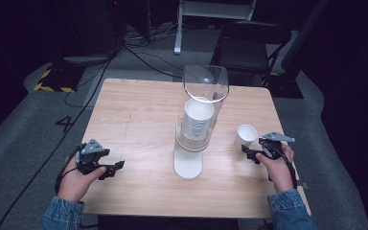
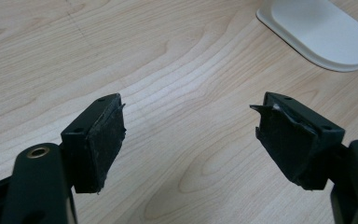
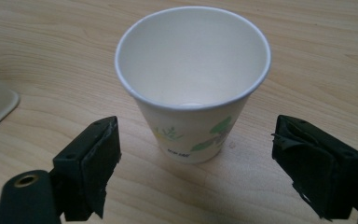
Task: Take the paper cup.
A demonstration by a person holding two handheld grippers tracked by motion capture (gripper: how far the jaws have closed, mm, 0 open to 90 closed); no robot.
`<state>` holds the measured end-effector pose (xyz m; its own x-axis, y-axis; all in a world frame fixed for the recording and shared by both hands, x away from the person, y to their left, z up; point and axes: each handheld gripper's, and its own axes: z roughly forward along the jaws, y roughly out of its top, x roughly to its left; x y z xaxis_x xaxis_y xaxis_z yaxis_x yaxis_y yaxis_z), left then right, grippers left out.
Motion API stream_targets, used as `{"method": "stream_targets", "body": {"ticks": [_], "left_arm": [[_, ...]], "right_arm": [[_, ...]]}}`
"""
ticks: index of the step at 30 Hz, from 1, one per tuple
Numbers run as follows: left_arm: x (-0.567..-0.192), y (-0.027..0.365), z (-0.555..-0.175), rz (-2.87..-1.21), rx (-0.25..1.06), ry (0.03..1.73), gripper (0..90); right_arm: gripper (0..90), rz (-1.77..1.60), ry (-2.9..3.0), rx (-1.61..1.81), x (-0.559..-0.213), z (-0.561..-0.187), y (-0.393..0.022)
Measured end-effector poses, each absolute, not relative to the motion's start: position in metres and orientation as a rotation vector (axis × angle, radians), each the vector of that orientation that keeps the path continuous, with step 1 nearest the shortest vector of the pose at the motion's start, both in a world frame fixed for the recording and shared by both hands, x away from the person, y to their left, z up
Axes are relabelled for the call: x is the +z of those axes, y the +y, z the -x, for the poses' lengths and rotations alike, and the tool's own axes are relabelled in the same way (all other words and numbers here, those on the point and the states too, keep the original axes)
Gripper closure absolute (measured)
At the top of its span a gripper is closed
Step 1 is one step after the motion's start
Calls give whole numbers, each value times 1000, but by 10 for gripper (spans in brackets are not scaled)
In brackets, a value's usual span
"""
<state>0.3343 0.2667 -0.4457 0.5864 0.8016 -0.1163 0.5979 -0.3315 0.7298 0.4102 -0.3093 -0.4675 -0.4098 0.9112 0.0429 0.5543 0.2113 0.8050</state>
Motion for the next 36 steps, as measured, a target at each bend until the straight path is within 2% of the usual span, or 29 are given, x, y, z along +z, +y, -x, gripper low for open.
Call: {"method": "stream_targets", "body": {"ticks": [8, 20, 27, 36], "left_arm": [[-446, 263, -332, -2050, 333, 1094, 232], [-447, 264, -325, -2063, 325, 1071, 225], [-451, 262, -327, -2085, 298, 1074, 218], [-458, 260, -328, -2136, 286, 1061, 172]], "right_arm": [[160, -1306, 2064, 1176, -451, -387, -312], [159, -1052, 2280, 1223, -436, -361, -276], [159, -989, 2353, 1259, -442, -354, -250], [159, -1015, 2398, 1228, -470, -360, -234]]}}
